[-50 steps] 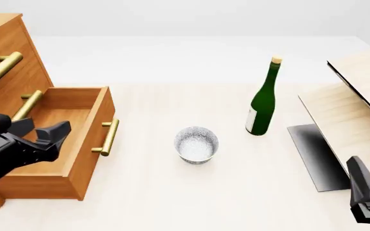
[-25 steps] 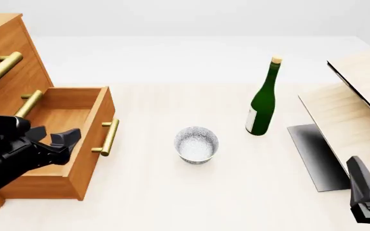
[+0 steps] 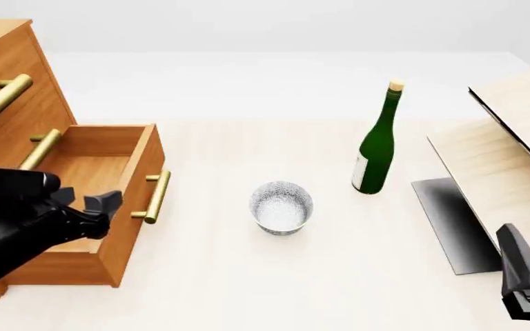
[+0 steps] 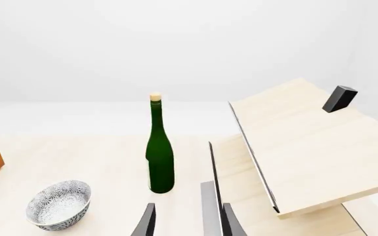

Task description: Put the bowl in the bottom drawer of the cabinet and close it.

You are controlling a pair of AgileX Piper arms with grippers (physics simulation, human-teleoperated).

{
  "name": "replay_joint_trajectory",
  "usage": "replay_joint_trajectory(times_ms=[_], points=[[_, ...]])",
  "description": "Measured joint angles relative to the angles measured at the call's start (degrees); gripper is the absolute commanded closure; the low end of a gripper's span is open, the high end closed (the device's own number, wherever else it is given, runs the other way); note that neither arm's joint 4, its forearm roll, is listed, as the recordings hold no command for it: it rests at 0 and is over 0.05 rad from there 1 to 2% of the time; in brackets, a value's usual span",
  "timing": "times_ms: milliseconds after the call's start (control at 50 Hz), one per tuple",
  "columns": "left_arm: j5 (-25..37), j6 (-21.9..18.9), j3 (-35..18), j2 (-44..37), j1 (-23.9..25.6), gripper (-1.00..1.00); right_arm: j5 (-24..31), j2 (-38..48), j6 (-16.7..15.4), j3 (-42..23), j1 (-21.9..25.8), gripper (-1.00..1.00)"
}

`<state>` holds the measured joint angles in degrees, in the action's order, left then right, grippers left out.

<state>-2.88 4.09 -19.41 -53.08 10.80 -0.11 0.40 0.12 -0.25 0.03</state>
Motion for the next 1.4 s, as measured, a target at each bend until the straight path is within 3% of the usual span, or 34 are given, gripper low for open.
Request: replay_joint_trajectory(times_ms=[1400], points=[[-11.1,0.4,3.6,-14.7,1.0,-1.0,0.0,0.0,0.0,0.0,0.0,-1.0]])
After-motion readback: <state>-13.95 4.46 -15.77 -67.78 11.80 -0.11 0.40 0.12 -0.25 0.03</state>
